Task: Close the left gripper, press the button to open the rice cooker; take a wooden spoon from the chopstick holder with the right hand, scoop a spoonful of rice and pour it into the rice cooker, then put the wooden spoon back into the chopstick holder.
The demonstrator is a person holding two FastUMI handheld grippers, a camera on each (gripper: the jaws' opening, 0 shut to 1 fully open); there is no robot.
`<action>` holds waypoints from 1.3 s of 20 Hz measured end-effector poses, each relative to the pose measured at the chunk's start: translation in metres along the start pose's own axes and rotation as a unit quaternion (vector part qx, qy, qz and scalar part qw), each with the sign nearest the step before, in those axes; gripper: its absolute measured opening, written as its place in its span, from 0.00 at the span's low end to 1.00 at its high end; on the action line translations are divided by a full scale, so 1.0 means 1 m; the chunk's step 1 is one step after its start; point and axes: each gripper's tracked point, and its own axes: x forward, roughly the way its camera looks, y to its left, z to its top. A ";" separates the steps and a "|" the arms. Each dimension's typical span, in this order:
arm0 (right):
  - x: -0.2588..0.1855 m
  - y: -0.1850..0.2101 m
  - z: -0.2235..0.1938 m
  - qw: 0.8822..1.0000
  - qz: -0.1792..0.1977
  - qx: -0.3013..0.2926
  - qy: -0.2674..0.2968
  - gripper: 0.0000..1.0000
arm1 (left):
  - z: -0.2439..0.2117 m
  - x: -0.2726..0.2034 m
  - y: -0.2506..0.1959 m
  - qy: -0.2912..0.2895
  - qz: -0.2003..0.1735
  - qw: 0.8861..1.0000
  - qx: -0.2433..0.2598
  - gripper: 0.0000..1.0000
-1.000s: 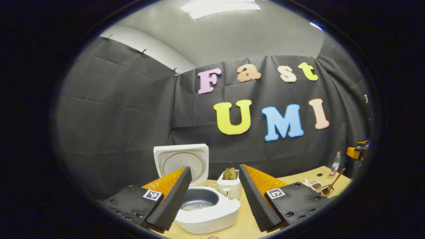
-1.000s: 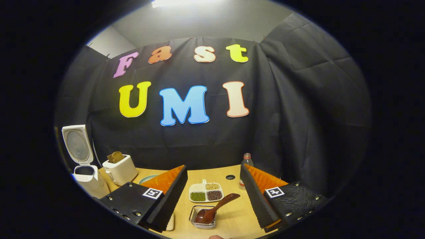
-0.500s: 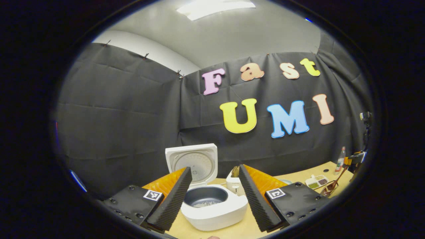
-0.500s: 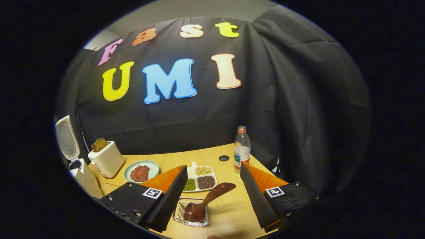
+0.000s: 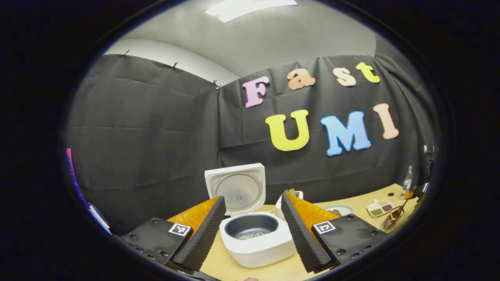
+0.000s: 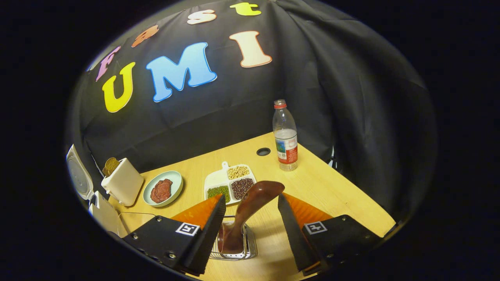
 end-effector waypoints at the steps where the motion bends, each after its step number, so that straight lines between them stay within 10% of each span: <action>1: 0.002 0.001 -0.005 1.000 0.002 0.006 0.009 0.82 | 0.000 -0.001 0.003 0.001 0.002 1.000 0.000 0.94; 3: 0.006 0.003 -0.014 0.999 0.009 0.018 0.026 0.56 | -0.003 -0.004 0.006 0.005 0.008 1.000 -0.001 0.94; 6: 0.008 0.012 -0.021 0.998 0.031 0.035 0.043 0.55 | -0.009 -0.006 0.010 0.013 0.009 1.000 -0.003 0.98; 7: 0.009 0.017 -0.018 0.998 0.038 0.040 0.040 0.33 | -0.012 -0.005 0.008 0.015 0.008 1.000 -0.002 1.00; 11: 0.002 0.026 -0.014 0.998 0.044 0.029 0.029 0.08 | -0.012 -0.003 0.003 0.015 -0.002 1.000 0.003 0.94; 26: -0.092 0.095 0.058 0.994 0.088 -0.002 -0.072 0.07 | -0.026 0.018 0.017 0.010 -0.042 0.999 -0.030 0.98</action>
